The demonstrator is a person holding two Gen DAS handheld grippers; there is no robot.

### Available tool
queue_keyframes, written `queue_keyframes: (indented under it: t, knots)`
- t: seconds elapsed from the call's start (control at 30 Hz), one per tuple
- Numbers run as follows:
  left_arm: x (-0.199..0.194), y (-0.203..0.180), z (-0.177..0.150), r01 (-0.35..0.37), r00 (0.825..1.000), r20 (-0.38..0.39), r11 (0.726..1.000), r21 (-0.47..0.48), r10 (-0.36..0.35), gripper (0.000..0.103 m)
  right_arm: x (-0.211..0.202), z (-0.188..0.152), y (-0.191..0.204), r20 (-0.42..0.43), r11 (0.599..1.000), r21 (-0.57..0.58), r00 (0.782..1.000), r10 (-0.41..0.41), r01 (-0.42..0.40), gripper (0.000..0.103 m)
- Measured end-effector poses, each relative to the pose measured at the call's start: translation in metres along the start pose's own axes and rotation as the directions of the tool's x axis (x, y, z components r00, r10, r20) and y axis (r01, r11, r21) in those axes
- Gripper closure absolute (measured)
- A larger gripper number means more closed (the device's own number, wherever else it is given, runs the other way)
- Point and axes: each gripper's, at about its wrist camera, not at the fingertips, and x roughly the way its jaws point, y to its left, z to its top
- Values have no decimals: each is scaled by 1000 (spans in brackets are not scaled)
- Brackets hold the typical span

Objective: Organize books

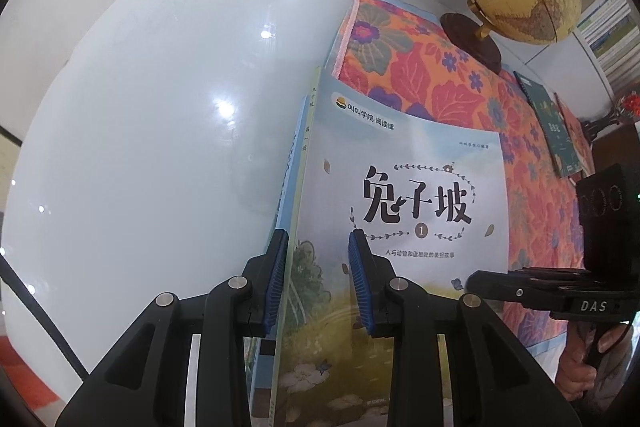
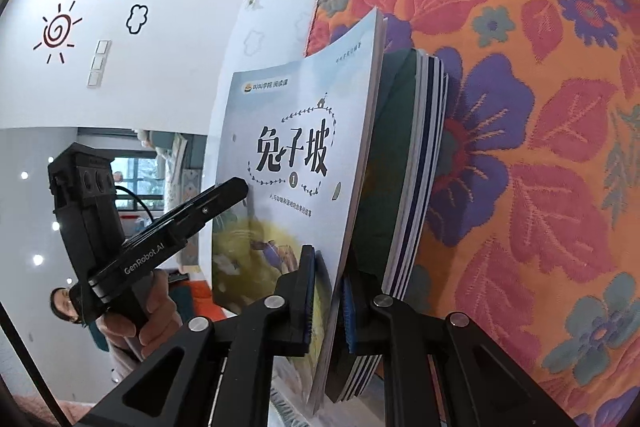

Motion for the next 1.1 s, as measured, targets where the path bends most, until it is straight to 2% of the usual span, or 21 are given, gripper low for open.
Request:
queue_keyframes:
  t: [0.17,0.27,0.37,0.43,0.57,0.87,1.1]
  knots:
    - [1,0,0,-63,998,-14,998,6,63,74,0,2,8,14,1000,10,1000,-23,23,86]
    - [-1,3,0,-40,999,-20,999,-16,40,74,-1,3,13,13,1000,14,1000,-15,15,79]
    - [-5,-1,1,-58,998,-18,998,-10,58,74,-3,2,17,16,1000,15,1000,-21,21,70]
    - [-7,-6,1,-72,997,-15,997,-1,72,74,-9,1,17,27,1000,10,999,-28,28,60]
    - [-13,-24,3,-88,996,-8,996,22,88,74,-23,0,13,55,999,7,998,-37,37,56]
    - [-11,-100,12,-80,997,-2,989,126,81,74,-74,-5,-29,124,997,62,990,-62,55,52]
    - [11,-182,18,-50,998,-27,975,219,57,74,-135,-18,-81,180,989,135,980,-90,66,52]
